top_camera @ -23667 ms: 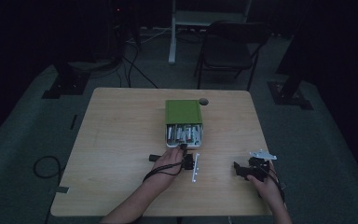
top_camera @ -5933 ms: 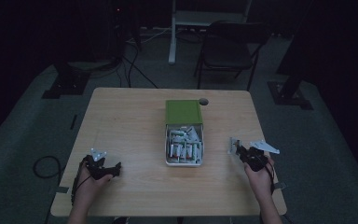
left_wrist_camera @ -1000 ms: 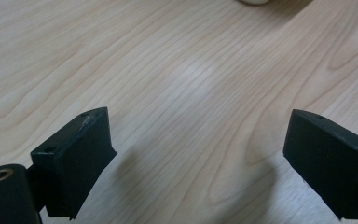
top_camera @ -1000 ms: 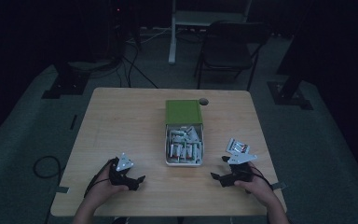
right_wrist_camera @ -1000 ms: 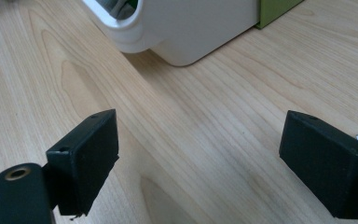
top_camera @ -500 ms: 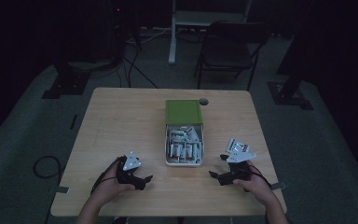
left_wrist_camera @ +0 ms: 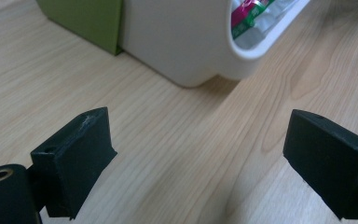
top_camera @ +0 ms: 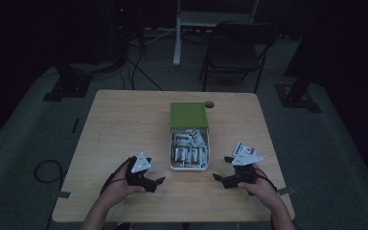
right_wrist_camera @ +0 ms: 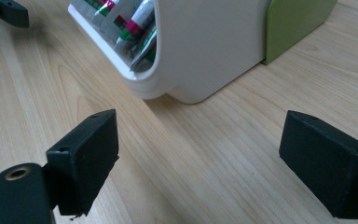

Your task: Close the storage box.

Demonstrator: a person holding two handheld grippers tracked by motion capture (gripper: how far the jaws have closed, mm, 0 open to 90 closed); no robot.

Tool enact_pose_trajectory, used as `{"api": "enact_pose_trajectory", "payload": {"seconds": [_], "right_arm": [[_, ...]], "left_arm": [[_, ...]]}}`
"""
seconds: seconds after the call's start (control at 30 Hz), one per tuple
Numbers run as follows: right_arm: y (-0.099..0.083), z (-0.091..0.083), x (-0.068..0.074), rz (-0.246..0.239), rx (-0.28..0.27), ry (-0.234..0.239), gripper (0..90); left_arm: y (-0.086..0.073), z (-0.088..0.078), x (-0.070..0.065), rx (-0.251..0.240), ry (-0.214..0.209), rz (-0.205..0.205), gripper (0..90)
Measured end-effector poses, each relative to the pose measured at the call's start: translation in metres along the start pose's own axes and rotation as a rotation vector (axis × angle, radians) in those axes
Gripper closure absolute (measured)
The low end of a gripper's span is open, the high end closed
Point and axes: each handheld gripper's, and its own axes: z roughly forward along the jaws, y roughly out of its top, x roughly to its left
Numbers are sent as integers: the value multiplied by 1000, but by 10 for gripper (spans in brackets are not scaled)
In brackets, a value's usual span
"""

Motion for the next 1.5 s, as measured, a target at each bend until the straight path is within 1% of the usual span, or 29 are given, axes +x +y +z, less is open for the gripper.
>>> {"api": "enact_pose_trajectory", "payload": {"seconds": [0.07,0.17,0.23,0.27,0.4,0.43,0.6,0.67,0.73,0.77,0.87,0.93,0.97,1.1,1.17,1.23,1.3,1.33,1.43,1.5], "right_arm": [[2,0,0,5,-6,-2,115],[6,1,0,9,-19,3,115],[7,1,1,10,-23,4,115],[8,1,1,8,-27,3,115],[15,3,-1,30,-65,-1,115],[16,4,-1,32,-76,-2,115],[20,9,-1,46,-95,5,115],[21,11,-1,49,-98,10,115],[22,14,-2,53,-97,10,115],[22,14,-2,54,-99,9,115],[22,16,-3,60,-105,11,115],[22,17,-4,67,-110,8,115],[22,17,-5,79,-115,7,115],[22,17,-9,100,-123,-9,115],[23,17,-10,103,-124,-12,116],[23,17,-11,103,-122,-17,116],[24,17,-13,108,-124,-22,116],[24,17,-14,111,-124,-18,115],[24,18,-13,109,-126,-18,116],[24,19,-14,111,-127,-16,116]], "left_arm": [[2,2,-1,-8,6,10,83],[4,5,-1,-30,4,2,83],[4,7,-1,-32,5,0,83],[5,8,0,-30,10,5,83],[8,10,1,-69,2,-9,83],[9,11,2,-79,7,-11,83],[13,13,2,-105,12,-18,83],[14,14,2,-109,9,-16,83],[15,14,2,-111,14,-9,83],[16,15,2,-116,12,-15,83],[18,15,3,-126,17,-16,83],[20,16,4,-148,13,-27,83],[21,16,4,-153,15,-30,83],[24,16,6,-176,28,-33,83],[24,17,7,-178,31,-30,83],[25,17,7,-184,26,-39,83],[27,18,8,-186,31,-35,83],[27,18,9,-186,29,-36,83],[29,19,11,-196,37,-40,83],[29,20,12,-189,45,-39,83]]}}
